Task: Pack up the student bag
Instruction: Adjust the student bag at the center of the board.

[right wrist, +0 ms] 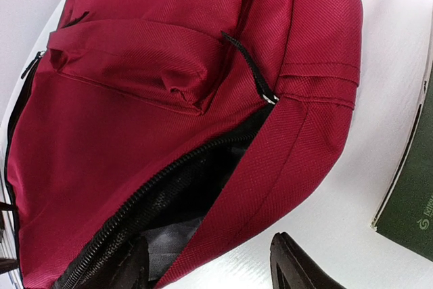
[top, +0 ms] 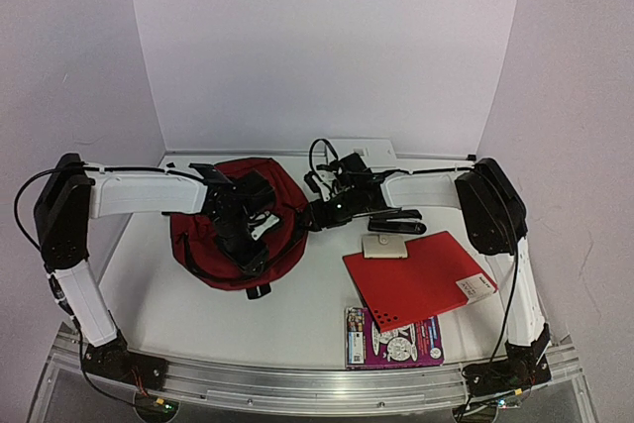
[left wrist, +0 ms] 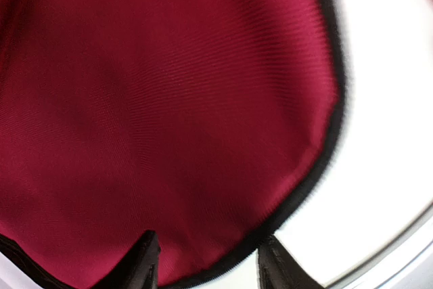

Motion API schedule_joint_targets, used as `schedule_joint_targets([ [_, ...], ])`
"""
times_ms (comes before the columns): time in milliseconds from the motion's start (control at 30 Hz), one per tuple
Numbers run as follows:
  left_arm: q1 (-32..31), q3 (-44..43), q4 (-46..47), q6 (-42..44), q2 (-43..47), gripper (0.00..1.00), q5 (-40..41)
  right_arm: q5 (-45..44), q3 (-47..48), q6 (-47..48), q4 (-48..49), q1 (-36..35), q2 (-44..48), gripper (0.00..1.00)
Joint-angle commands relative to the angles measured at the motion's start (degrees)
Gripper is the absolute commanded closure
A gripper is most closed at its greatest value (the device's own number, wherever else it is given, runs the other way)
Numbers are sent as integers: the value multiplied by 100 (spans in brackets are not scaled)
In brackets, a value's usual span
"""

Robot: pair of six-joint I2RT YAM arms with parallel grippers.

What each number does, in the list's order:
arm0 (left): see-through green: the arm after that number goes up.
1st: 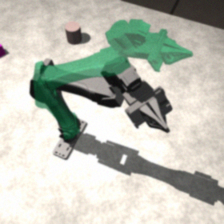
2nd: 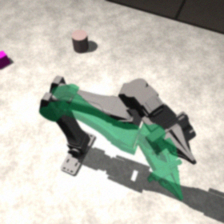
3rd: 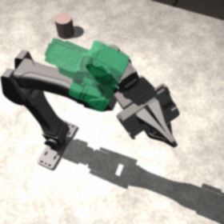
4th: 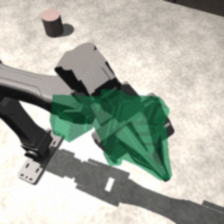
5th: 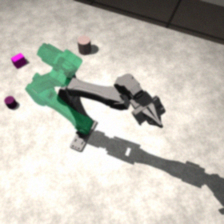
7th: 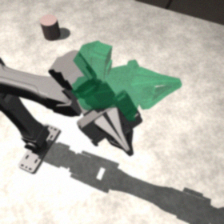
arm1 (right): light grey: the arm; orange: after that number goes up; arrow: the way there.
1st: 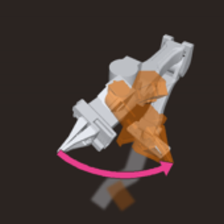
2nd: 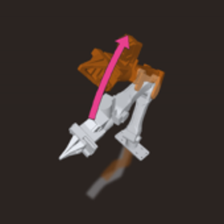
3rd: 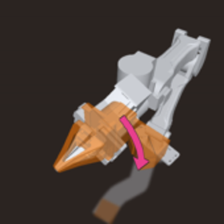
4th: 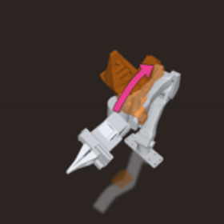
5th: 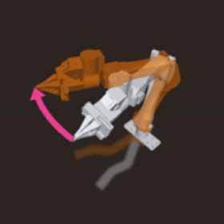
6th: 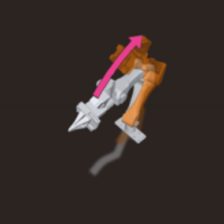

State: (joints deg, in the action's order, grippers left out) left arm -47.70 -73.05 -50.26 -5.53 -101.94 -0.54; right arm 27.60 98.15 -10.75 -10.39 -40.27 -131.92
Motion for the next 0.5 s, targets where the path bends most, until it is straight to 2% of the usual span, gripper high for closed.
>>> schedule_joint_targets([
  [0, -14, -282, -259, 46, -302, 68, 441, 63, 16, -50, 83, -7, 259, 39],
  [33, -15, -299, -262, 32, -327, 78, 435, 73, -4, -60, 87, -7, 260, 39],
  [100, -24, -346, -221, 18, -303, 92, 292, 87, -25, -72, 94, -7, 236, 39],
  [167, -74, -401, -155, 2, -258, 99, 35, 54, -1, -78, 104, -9, 162, 39],
  [300, -332, -642, 5, -53, -82, 100, -947, -50, 170, -68, 138, -7, -50, 39],
  [400, -431, -665, 472, -208, 219, 100, -1695, -79, 348, -68, 154, -7, -217, 39],
  [467, -432, -652, 734, -327, 468, 100, -1833, -77, 465, -83, 170, -8, -286, 40],
])
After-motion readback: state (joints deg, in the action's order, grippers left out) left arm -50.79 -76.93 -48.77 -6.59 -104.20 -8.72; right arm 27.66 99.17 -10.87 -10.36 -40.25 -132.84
